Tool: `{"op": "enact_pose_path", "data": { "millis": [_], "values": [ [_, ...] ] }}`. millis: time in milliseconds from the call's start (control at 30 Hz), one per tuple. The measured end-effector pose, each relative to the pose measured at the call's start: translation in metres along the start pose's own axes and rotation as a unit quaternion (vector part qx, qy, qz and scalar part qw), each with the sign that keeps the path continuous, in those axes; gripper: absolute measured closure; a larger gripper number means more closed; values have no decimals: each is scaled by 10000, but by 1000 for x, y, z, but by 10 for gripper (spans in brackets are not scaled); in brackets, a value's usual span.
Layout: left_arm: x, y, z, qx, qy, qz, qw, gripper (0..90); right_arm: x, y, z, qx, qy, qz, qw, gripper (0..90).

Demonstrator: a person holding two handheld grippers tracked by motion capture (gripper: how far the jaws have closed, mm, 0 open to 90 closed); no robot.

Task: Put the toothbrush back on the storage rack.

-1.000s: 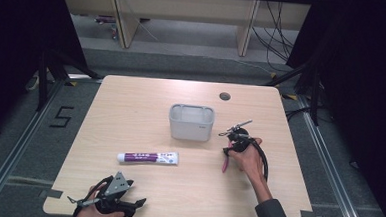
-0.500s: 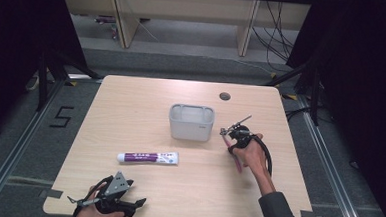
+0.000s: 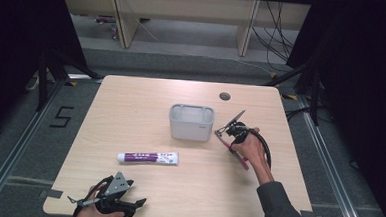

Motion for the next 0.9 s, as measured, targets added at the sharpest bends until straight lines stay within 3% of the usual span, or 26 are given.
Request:
{"op": "enact_pose_path", "data": {
  "millis": [133,233,267,300,500,633,667,767,800,900],
  "values": [
    [0,1,0,-43,34,1,10000,234,0,2,0,-154,-152,41,9998,824],
    [0,0,0,8,-4,7,10000,234,0,2,2,-173,-223,33,9996,830],
    [0,0,0,6,-2,9,10000,234,-2,-1,4,-89,-371,-9,9993,831],
    [0,0,0,11,-4,13,10000,234,-1,2,3,-274,-325,54,9991,831],
    [0,1,0,-5,-6,23,10000,234,-7,6,5,-428,-375,117,9983,836],
    [0,0,0,54,-6,42,10000,234,-15,10,6,-391,-268,128,9988,837],
    [1,1,0,0,-2,41,10000,234,-17,12,5,-478,-186,134,9986,838],
    [1,0,0,17,-3,19,10000,234,-27,15,5,-352,-53,102,9993,838],
    [1,0,0,15,1,32,10000,234,-34,19,2,-375,124,117,9992,838],
    [1,0,0,15,-4,25,10000,234,-43,20,-1,-307,299,85,9990,838]
  ]
}}
Point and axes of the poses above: each handheld gripper's, and its own axes: x roughly forward along the jaws, z roughly out of its underside, y roughly to its right, the point moved 9 cm from there along x, roughly forward along the jaws, and after that the axes turned 6 degrees about y, right-handed, at the moved point
